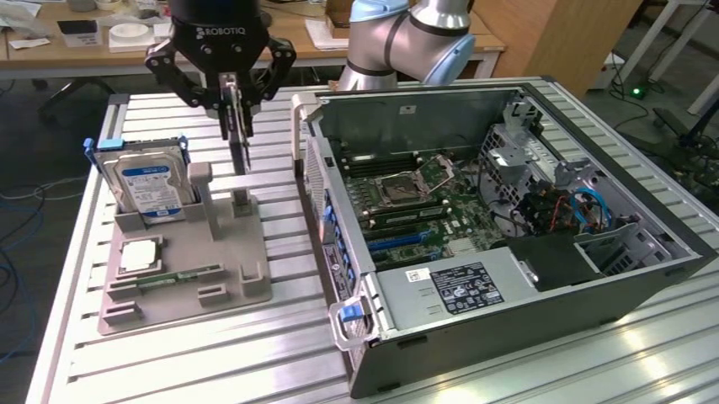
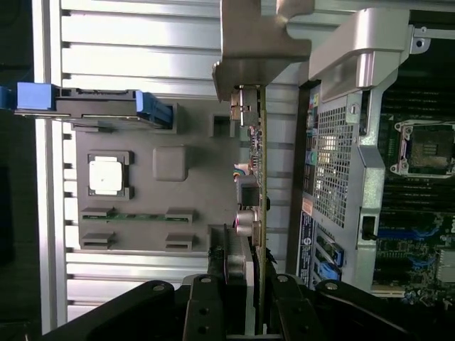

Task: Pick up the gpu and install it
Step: 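Pick up the gpu and move the gpu toward the slot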

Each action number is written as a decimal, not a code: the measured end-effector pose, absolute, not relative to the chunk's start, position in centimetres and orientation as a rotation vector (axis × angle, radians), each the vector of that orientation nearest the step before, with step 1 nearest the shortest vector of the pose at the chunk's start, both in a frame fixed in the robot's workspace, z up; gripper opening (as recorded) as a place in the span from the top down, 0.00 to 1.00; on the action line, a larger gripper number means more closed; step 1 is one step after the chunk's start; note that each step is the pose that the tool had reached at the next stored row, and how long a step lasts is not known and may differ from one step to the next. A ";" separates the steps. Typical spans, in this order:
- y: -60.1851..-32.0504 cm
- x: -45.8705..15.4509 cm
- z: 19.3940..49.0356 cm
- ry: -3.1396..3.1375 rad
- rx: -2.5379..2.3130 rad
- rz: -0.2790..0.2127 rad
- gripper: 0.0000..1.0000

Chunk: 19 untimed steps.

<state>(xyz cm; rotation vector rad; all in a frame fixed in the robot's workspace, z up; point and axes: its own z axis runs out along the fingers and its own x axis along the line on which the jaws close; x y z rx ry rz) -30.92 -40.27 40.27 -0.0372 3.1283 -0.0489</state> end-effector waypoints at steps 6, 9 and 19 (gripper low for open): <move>-40.3 -30.5 40.3 3.128 -0.037 -0.049 0.72; -40.3 -30.3 40.3 3.128 -0.037 -0.049 0.72; -40.3 -29.8 40.3 3.128 -0.037 -0.049 0.72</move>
